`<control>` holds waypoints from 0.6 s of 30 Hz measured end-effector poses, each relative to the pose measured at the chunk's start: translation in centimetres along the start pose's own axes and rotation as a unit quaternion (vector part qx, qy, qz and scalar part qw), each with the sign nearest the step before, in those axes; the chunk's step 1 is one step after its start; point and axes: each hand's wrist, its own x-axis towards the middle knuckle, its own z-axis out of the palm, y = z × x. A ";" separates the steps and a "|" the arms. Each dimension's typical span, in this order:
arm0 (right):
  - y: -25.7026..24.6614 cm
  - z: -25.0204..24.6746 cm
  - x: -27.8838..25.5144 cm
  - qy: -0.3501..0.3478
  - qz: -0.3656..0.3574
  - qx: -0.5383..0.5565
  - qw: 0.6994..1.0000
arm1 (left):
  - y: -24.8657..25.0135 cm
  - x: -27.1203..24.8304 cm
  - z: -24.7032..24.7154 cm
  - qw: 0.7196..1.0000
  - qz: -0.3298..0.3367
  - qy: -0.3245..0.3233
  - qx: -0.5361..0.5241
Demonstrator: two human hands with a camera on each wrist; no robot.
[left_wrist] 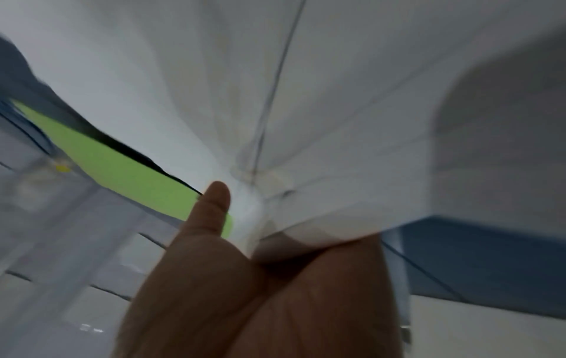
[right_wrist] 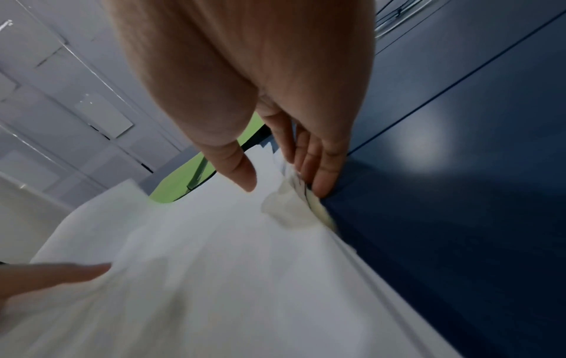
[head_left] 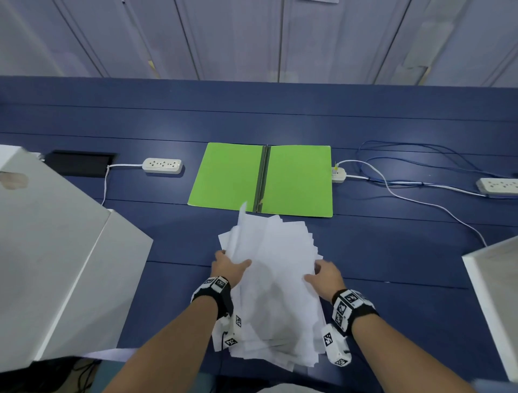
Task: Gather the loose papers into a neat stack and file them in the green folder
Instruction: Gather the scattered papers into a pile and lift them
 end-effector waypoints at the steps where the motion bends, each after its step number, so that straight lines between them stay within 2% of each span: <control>1: 0.2 -0.2 0.0 0.015 0.011 0.001 1.000 | -0.5 0.5 -0.8 0.998 -0.030 0.017 -0.046; 3: 0.7 -0.8 0.2 0.036 0.043 0.001 0.998 | -1.6 1.4 -2.3 0.992 -0.080 0.034 -0.092; 4: 0.6 -1.1 0.1 0.033 0.055 -0.005 0.998 | -2.0 1.5 -2.7 0.993 -0.087 0.024 -0.071; 10: -1.0 -0.2 0.7 -0.003 0.020 -0.022 1.000 | -0.2 0.6 -1.4 0.998 0.006 -0.016 0.059; 18: -0.7 0.0 1.2 -0.032 -0.005 -0.012 0.999 | -0.7 0.5 -0.3 0.994 0.044 -0.087 0.048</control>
